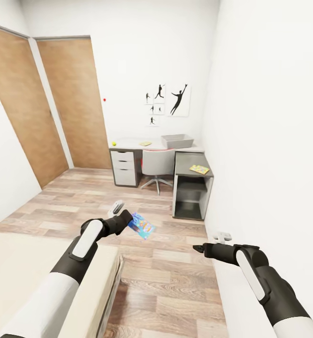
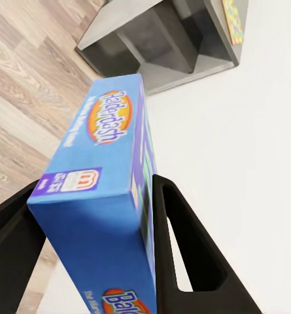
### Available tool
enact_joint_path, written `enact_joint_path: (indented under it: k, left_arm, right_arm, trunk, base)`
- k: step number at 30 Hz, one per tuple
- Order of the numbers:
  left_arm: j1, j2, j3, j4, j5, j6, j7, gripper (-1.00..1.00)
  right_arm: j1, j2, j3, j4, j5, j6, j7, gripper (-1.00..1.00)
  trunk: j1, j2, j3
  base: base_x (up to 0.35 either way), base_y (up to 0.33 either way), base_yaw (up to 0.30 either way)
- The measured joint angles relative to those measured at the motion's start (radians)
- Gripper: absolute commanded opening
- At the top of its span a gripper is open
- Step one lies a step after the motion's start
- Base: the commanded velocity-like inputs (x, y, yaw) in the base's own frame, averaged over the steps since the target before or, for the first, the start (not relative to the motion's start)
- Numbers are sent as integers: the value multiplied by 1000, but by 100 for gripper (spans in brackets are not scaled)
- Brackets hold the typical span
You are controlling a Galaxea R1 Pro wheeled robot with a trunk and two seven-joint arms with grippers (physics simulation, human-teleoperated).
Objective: Put all the toys in the child's room - the three board games (two on the bed and one on the table), the two jigsaw puzzles on the table, and the tennis ball on the table - inside the toy box on the table in the child's room.
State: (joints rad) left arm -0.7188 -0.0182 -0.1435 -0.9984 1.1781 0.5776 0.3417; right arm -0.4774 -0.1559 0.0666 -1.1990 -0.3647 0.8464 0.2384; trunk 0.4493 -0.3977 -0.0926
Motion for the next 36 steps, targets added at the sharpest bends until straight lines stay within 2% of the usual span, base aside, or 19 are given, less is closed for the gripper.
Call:
enact_joint_path:
  k: [7,19,29,36]
  left_arm:
    - [0,-1,2,0,1,0,-1,-100]
    - [0,1,3,0,3,0,-3,-100]
    - [5,10,3,0,1,0,-54,-100]
    - [7,10,2,0,0,0,-66,-100]
  right_arm:
    - [0,0,-1,0,0,-1,0,100]
    - [0,0,-1,-2,0,-1,0,100]
    - [0,0,0,-4,0,-1,0,100]
    - [0,0,0,-5,0,-1,0,100]
  trunk:
    - [0,0,0]
    - [0,0,0]
    - [0,0,0]
    - [0,0,0]
  base:
    - [5,4,-129]
    - [14,1,-20]
    - [234,0,-2]
    - [223,0,0]
